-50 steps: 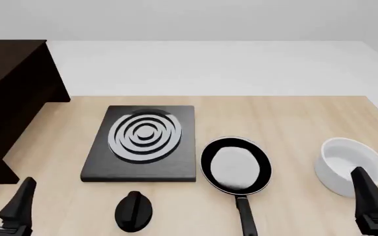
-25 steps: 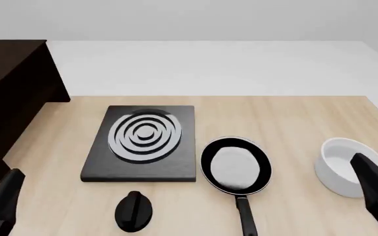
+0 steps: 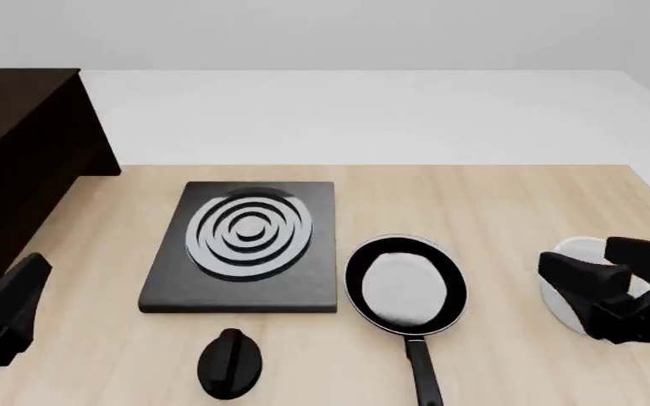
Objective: Put the frying pan on the cabinet shelf.
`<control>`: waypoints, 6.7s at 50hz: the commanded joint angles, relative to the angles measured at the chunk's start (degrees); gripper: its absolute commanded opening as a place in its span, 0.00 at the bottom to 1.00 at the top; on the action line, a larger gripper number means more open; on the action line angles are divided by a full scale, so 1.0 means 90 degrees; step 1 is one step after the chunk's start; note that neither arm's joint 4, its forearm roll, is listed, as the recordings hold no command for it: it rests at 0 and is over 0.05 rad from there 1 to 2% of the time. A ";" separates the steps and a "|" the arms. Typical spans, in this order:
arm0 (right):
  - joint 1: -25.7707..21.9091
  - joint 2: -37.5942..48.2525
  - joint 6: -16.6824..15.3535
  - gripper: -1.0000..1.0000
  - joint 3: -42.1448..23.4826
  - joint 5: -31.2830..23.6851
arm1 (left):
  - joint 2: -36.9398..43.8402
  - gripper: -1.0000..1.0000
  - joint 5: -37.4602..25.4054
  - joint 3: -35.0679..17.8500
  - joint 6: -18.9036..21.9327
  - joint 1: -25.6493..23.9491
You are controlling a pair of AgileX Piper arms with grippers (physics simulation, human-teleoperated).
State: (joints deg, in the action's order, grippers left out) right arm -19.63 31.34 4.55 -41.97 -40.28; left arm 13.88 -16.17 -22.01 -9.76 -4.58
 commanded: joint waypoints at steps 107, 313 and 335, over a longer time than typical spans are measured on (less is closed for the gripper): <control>-0.2103 0.4717 0.1336 1.00 0.1539 0.2021 | -0.0243 1.00 0.0216 0.0392 0.0514 -0.0111; -0.3997 0.6149 -0.1304 0.00 -0.4027 0.2336 | 0.1157 1.00 0.2261 0.0716 -0.7221 -0.2347; -0.4344 0.6388 -0.1370 0.00 -0.4121 0.2425 | 0.1198 1.00 0.2262 0.0670 -0.7110 -0.2235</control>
State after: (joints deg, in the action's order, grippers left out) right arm -57.09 88.72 -7.80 -77.56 -19.65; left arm 24.57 4.07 -15.92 -73.87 -25.27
